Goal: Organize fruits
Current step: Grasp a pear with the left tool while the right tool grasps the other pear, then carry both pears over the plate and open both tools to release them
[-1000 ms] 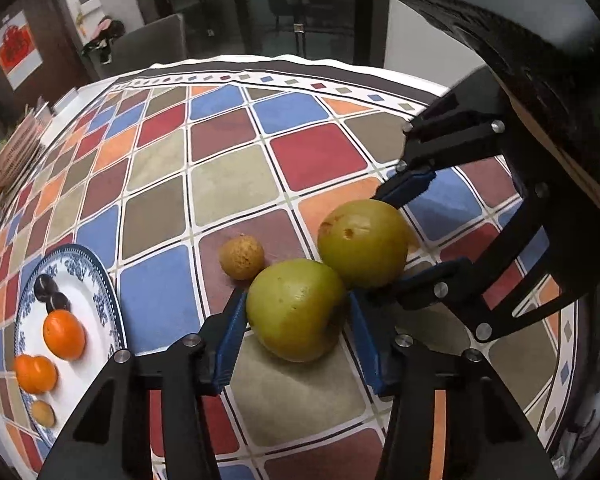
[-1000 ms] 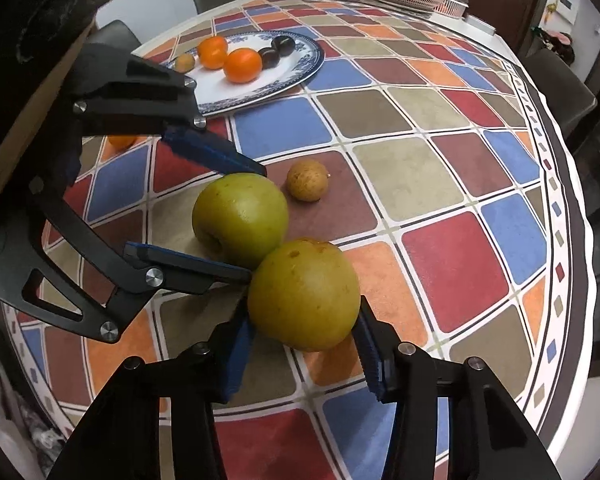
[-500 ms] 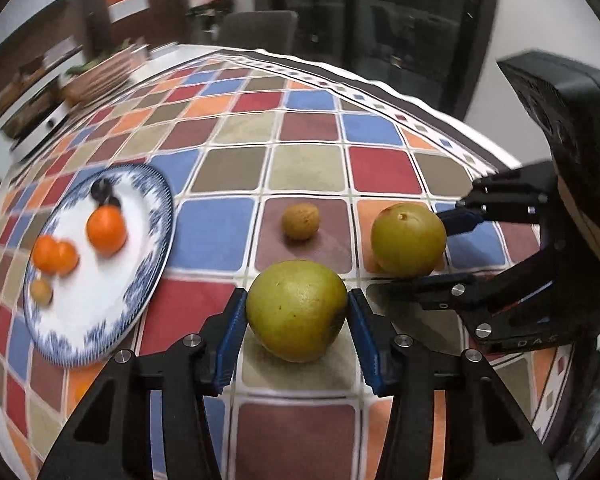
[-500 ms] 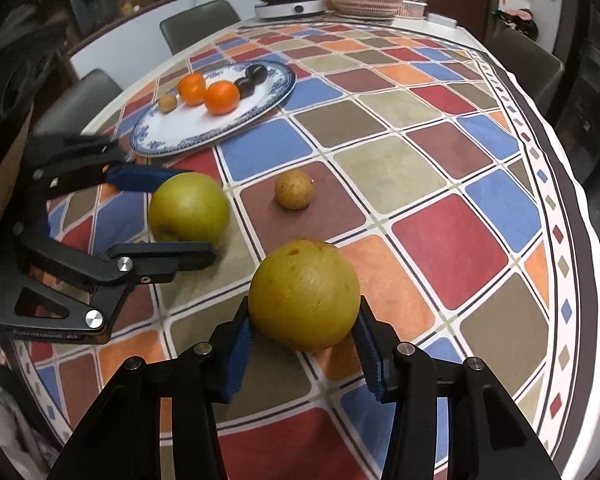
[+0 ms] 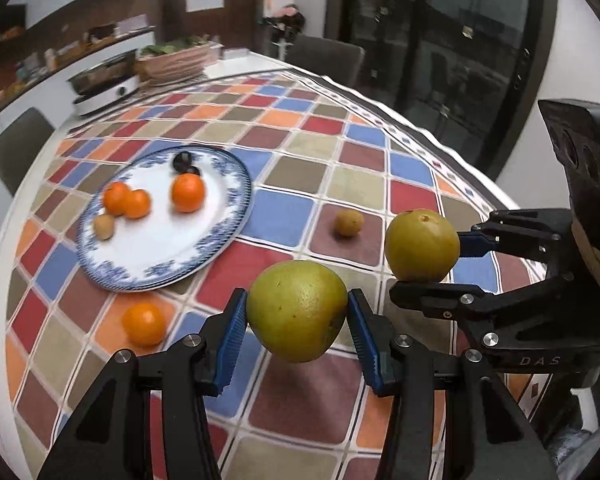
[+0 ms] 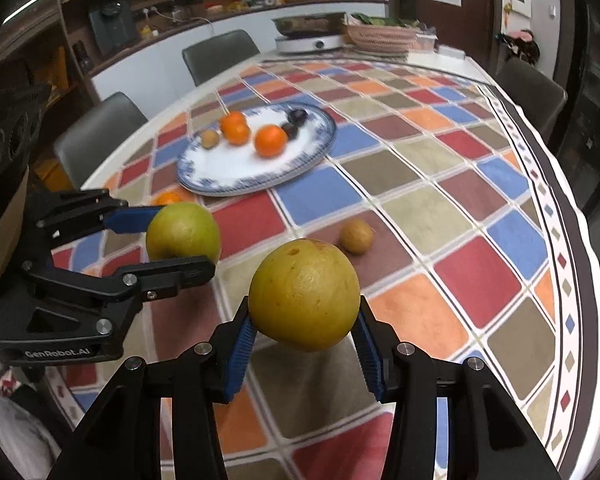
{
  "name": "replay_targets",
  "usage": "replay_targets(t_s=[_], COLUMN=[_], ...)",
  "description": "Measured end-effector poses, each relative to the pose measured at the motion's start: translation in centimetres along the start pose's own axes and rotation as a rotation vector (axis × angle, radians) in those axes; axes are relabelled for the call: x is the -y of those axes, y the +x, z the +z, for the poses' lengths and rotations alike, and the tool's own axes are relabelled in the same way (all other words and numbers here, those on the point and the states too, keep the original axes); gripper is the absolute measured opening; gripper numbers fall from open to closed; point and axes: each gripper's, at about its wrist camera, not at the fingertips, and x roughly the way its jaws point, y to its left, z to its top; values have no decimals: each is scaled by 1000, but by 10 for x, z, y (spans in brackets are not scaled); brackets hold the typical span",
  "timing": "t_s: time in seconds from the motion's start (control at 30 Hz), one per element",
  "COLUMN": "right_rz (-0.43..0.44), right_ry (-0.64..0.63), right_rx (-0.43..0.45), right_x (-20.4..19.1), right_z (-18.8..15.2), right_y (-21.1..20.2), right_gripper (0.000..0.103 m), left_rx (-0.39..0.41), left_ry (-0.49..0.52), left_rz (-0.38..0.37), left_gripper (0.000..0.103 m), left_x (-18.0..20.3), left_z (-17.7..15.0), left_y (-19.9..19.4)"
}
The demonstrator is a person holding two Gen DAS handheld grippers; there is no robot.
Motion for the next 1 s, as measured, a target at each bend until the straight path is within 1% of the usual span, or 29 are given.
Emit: replay_targets(t_s=[0.13, 0.33, 0.57, 0.73, 1.0], right_rz=[24, 56, 75, 88, 104], right_ry=[-6, -18, -59, -92, -113], right_rx=[34, 78, 86, 86, 73], right_x=[-15, -36, -63, -78, -90], right_z=[10, 25, 44, 59, 83], right_y=[-7, -13, -9, -5, 13], right_gripper=[48, 48, 48, 48, 48], left_rx=[33, 78, 118, 131, 132], left_ry=[-38, -97, -138, -169, -161], left_rz=[30, 51, 111, 130, 167], left_gripper=[49, 49, 49, 49, 49], left_x=[-12, -34, -61, -79, -102], left_z=[-3, -10, -14, -16, -9], left_y=[-17, -39, -57, -64, -61])
